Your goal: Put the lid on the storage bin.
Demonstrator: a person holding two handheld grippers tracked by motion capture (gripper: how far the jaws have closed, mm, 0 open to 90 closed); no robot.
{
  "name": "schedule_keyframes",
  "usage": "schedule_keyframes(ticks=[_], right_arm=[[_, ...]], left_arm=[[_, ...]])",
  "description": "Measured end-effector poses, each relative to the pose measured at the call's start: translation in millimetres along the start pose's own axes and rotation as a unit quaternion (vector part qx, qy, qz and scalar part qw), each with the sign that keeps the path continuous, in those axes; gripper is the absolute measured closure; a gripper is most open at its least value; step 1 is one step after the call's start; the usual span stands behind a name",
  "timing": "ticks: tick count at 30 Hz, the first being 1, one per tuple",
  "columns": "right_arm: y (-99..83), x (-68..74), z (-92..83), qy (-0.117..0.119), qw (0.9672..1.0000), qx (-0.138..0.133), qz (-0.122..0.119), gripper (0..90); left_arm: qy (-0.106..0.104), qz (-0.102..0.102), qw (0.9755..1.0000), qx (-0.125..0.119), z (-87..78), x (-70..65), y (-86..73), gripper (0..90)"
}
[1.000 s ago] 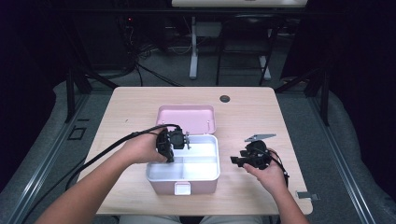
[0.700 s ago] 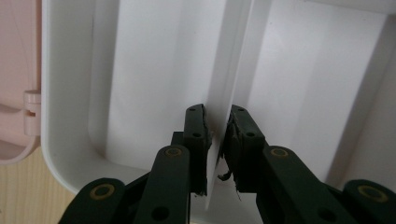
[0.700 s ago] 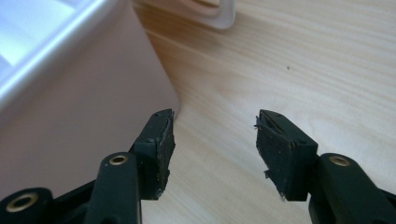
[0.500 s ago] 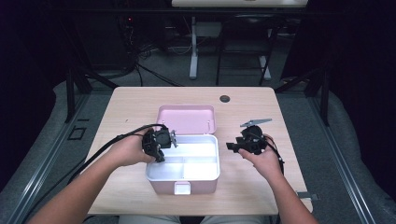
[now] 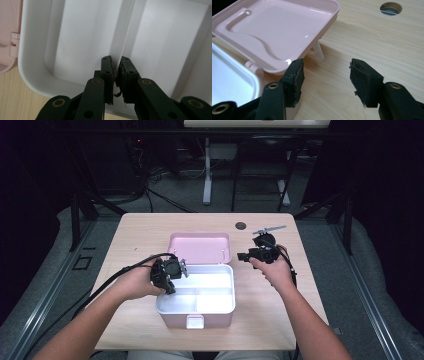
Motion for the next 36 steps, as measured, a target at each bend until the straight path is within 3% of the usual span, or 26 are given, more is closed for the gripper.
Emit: schedule_keyframes(ticks=[4,13,18,20,22,25,29,34,36], right_arm=[[12.7,-0.8,6.4,0.008,0.9999,-0.003,0.014,44.2],[43.3,-5.8,25.4,-0.01,0.9994,-0.008,0.033,49.1],[51.8,-3.0,41.8,-0.017,0.999,0.014,0.04,54.7],[53.8,-1.4,47.1,-0.015,0.9987,0.02,0.045,56.4],[54.7,-2.3,58.8,-0.03,0.9972,0.048,0.05,58.5],[56.7,-2.1,64.8,-0.03,0.9963,0.055,0.059,60.4],[56.0,-2.6,73.8,-0.022,0.994,0.07,0.08,63.3],[56.2,-0.8,73.6,0.001,0.9924,0.073,0.099,72.3],[56.9,0.5,73.1,-0.001,0.992,0.073,0.104,73.0]], left_arm=[[-0.003,0.004,1.0,0.004,-0.3,0.8,-0.1,82.4],[0.004,0.007,0.9999,0.007,0.3,0.0,1.3,82.6],[-0.001,0.008,0.9999,0.01,0.0,0.3,1.1,82.6],[0.0,0.009,0.9999,0.011,0.0,0.8,1.3,82.6],[0.0,0.007,0.9999,0.012,0.0,0.5,1.6,82.7],[0.003,0.005,0.9999,0.015,-0.3,-0.3,1.2,82.8],[0.003,0.006,0.9998,0.017,-0.5,-0.2,1.0,82.9],[0.005,0.006,0.9998,0.016,0.2,-0.2,2.2,82.9],[0.005,0.008,0.9998,0.019,0.0,0.0,2.1,82.9]])
Point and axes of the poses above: each handheld gripper's, and its own axes: z roughly forward along the jaws, y roughly out of its top, x roughly to its left, the point moved 10 cm from there along z, roughly forward along the jaws, and after that the axes turned 14 degrees about x, right-handed, at the moved point
